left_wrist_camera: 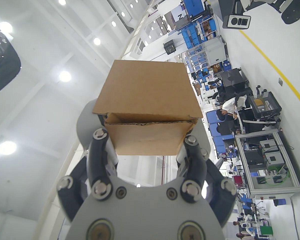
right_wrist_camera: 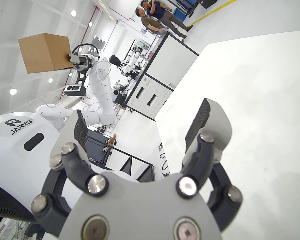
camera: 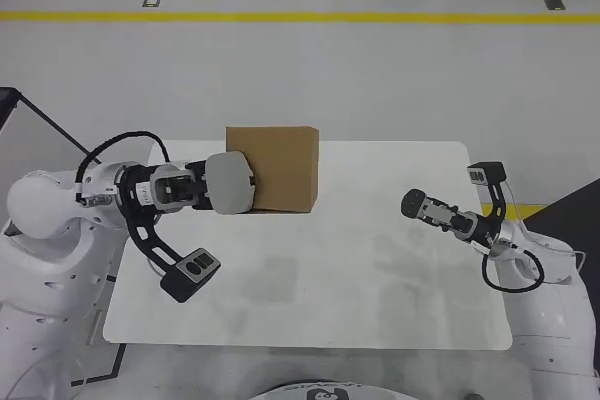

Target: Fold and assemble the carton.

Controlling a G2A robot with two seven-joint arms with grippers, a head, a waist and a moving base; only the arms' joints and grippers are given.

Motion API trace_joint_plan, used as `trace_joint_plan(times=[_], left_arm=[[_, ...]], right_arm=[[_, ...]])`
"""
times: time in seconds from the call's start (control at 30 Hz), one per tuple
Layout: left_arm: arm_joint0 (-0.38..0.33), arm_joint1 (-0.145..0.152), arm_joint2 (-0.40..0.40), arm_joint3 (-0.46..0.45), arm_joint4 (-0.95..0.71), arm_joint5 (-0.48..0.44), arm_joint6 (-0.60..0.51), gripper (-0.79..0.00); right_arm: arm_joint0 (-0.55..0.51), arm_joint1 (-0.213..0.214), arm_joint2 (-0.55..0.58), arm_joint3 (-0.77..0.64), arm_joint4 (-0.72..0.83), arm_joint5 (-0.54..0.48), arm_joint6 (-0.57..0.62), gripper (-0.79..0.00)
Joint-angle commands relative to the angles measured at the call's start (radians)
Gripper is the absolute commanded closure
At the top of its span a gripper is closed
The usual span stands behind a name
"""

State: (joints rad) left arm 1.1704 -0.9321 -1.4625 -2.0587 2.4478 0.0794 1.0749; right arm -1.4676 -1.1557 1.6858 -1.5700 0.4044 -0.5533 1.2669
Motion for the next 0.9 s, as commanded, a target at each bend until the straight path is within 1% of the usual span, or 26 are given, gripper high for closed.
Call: trace_joint_plan(times=[0.0,0.07,0.13,0.2,0.27,0.37,0.67,0.73,0.8,0.87], left_arm=[[0.001,0.001,0.000,0.009,0.005,-0.021,-0.003,0.000],[0.004,0.002,0.001,0.026,-0.023,-0.073,-0.022,0.000],[0.001,0.006,0.000,0.027,-0.012,-0.142,-0.017,0.000],[0.006,0.007,-0.001,0.027,-0.071,-0.226,-0.046,0.000],[0.010,0.011,0.000,0.017,-0.078,-0.316,-0.043,0.000],[0.023,0.010,-0.005,0.000,-0.142,-0.360,-0.087,0.000],[0.023,0.010,-0.005,0.000,-0.142,-0.360,-0.087,0.000],[0.031,0.010,0.001,-0.007,-0.151,-0.367,-0.118,0.000],[0.037,0.010,0.015,-0.016,-0.177,-0.428,-0.152,0.000],[0.034,0.012,0.024,-0.021,-0.190,-0.525,-0.203,0.000]], right_arm=[[0.000,0.000,0.000,0.000,0.000,0.000,0.000,-0.785],[0.000,0.000,0.000,0.000,0.000,0.000,0.000,-0.785],[0.000,0.000,0.000,0.000,0.000,0.000,0.000,-0.785],[0.000,0.000,0.000,0.000,0.000,0.000,0.000,-0.785],[0.000,0.000,0.000,0.000,0.000,0.000,0.000,-0.785],[0.000,0.000,0.000,0.000,0.000,0.000,0.000,-0.785],[0.000,0.000,0.000,0.000,0.000,0.000,0.000,-0.785],[0.000,0.000,0.000,0.000,0.000,0.000,0.000,-0.785],[0.000,0.000,0.000,0.000,0.000,0.000,0.000,-0.785],[0.000,0.000,0.000,0.000,0.000,0.000,0.000,-0.785]])
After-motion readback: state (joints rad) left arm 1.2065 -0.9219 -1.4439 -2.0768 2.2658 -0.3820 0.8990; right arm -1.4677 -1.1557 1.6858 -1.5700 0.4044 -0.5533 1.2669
